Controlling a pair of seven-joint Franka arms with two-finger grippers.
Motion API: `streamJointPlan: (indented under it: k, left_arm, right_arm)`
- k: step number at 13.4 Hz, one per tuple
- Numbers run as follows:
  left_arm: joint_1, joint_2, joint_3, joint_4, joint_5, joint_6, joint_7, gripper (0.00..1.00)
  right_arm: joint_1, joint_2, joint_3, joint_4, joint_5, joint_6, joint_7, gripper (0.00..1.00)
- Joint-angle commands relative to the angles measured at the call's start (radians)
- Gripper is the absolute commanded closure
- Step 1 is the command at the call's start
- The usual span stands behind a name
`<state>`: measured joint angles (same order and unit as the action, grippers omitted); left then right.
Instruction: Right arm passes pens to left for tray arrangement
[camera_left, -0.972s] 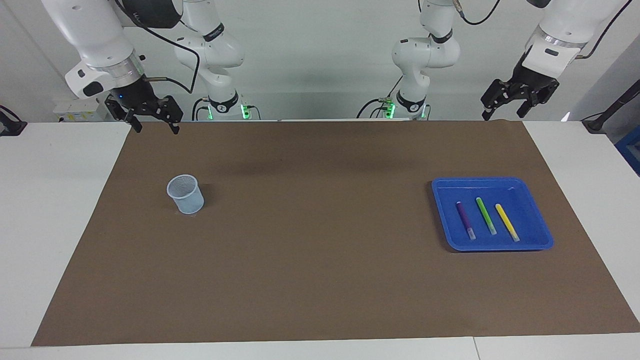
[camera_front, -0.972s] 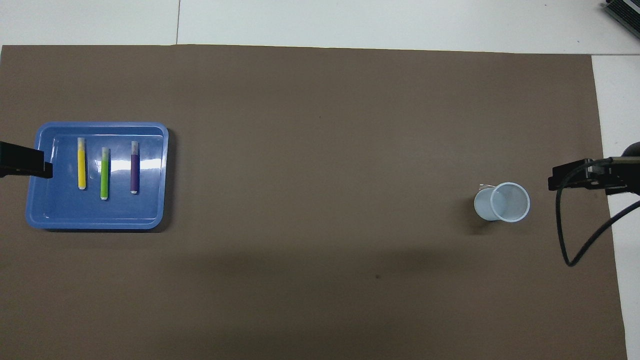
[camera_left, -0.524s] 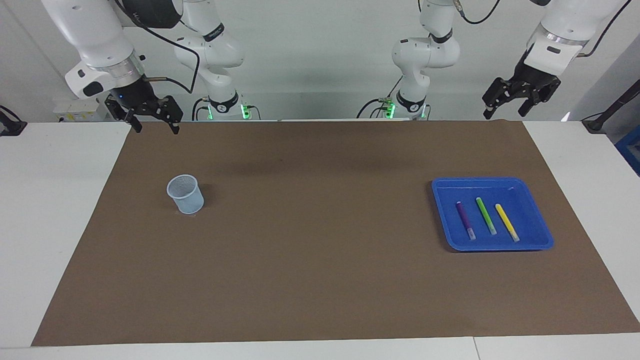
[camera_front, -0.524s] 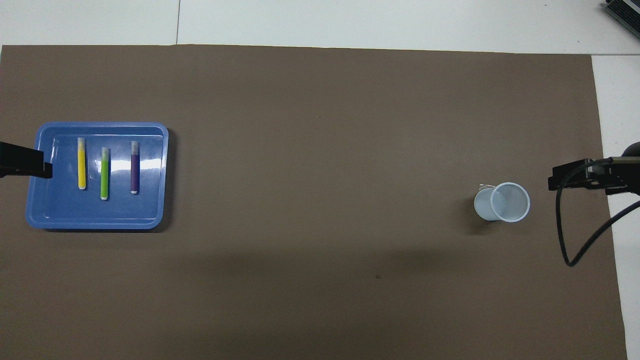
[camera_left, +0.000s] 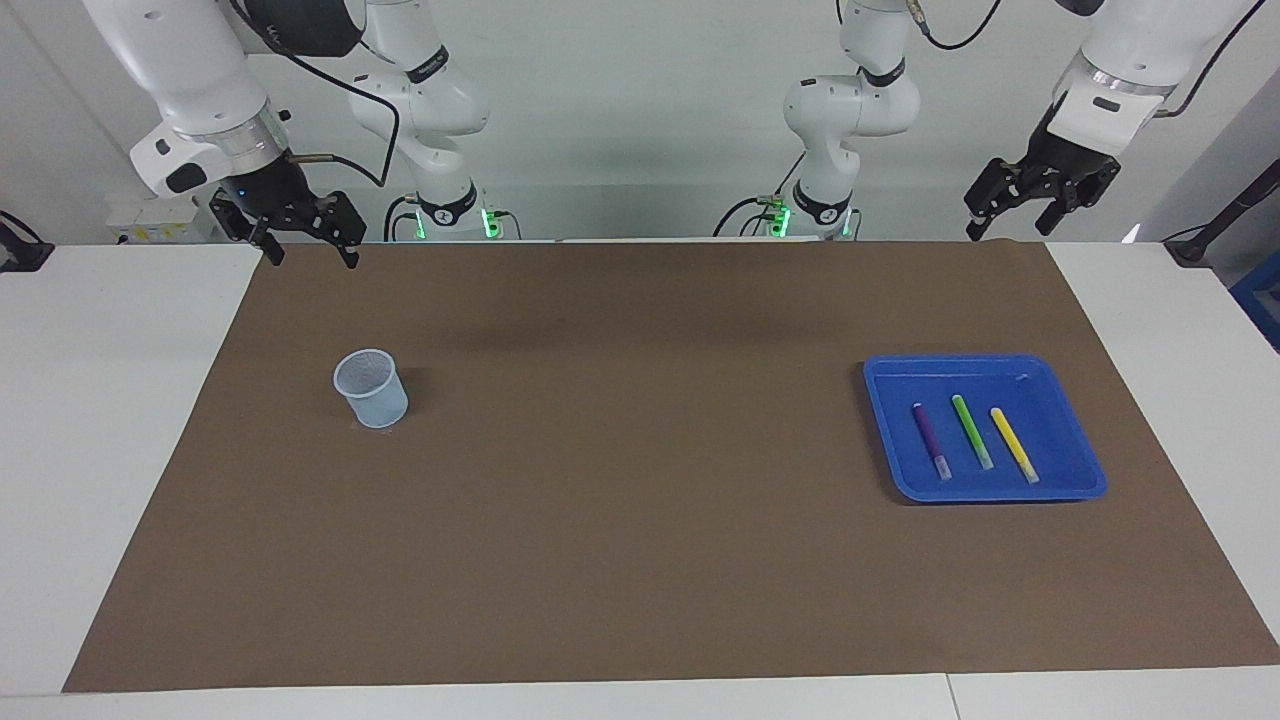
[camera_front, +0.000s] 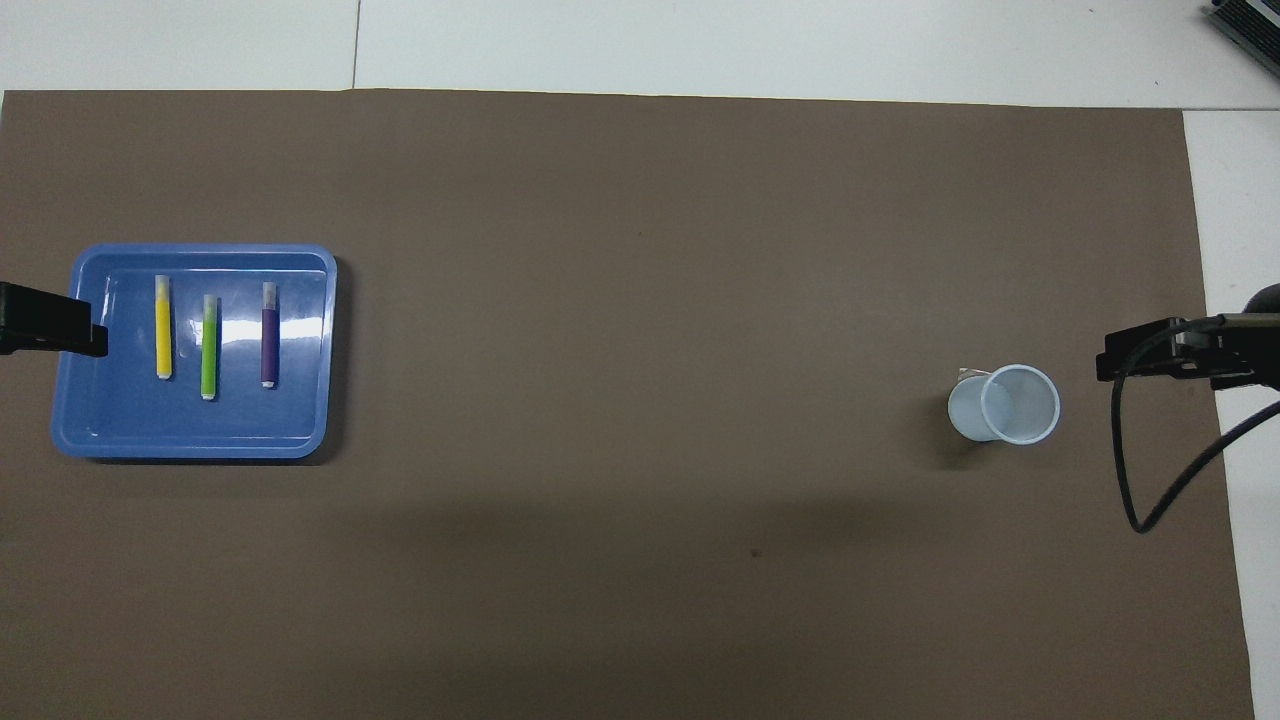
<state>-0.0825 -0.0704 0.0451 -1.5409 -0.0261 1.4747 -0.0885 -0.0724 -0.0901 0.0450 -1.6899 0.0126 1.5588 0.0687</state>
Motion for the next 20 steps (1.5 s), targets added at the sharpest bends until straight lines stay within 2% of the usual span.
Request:
streamJointPlan:
  k: [1,20]
  left_arm:
    - [0.007,-0.022,-0.007,-0.018,0.0,0.016,0.009,0.0]
    - [-0.005,-0.029,-0.011,-0.027,-0.002,-0.001,0.004,0.0]
  right_arm:
    - [-0.007,-0.011,0.004,-0.005,0.001,0.0,-0.018,0.0]
    - [-0.007,-0.011,0.004,-0.005,0.001,0.0,-0.017,0.0]
